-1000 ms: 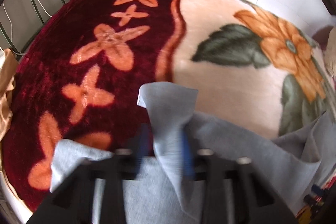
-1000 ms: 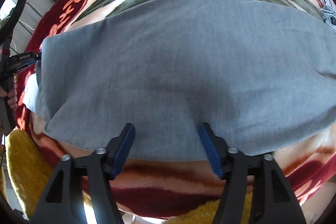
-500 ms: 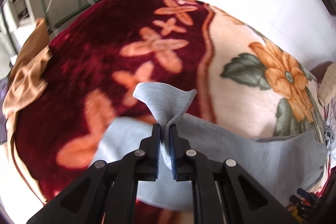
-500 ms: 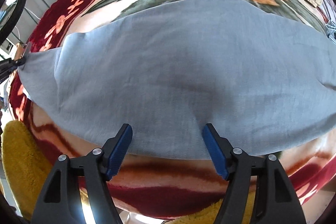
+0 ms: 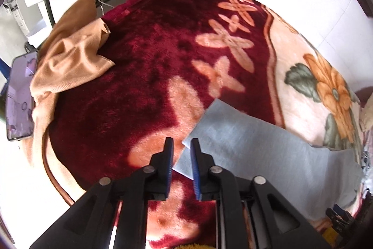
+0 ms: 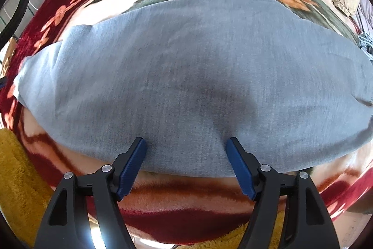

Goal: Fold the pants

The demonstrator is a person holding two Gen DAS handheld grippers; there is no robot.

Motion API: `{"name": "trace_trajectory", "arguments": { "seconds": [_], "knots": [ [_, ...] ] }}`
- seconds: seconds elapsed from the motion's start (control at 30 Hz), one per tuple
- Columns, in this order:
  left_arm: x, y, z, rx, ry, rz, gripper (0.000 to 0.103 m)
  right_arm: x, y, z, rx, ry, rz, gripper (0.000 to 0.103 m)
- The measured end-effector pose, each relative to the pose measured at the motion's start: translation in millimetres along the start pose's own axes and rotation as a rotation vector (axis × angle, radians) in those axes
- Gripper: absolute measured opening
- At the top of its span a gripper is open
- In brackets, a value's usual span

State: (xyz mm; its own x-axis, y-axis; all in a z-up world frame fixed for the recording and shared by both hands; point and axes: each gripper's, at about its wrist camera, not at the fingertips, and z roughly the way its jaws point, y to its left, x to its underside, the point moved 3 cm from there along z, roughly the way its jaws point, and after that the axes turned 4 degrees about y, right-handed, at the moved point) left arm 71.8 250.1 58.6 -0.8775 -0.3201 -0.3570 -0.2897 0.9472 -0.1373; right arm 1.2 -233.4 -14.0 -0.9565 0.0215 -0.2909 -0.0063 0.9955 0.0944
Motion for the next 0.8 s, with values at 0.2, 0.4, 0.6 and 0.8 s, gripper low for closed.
{"name": "trace_trajectory", "arguments": {
  "seconds": [0.2, 0.4, 0.6, 0.8],
  "knots": [
    [-0.1, -7.8, 16.9, 0.064, 0.09, 0.004, 0.024, 2.0, 1.7, 0.6, 0.014, -0.01, 0.016, 0.074],
    [-3.2, -9.8, 44.0, 0.057, 0.17, -0.041, 0.03, 3.1, -1.0, 1.6, -0.002, -0.024, 0.023, 0.075],
    [-12.3, -15.0, 55.2, 0.078, 0.173, -0.071, 0.03, 4.4, -1.0, 3.4, -0.006, -0.037, 0.025, 0.076],
    [-15.7, -29.8, 48.0, 0.072, 0.133, -0.019, 0.009, 5.0, -0.2, 4.9, -0.011, -0.046, 0.03, 0.078]
  ]
}}
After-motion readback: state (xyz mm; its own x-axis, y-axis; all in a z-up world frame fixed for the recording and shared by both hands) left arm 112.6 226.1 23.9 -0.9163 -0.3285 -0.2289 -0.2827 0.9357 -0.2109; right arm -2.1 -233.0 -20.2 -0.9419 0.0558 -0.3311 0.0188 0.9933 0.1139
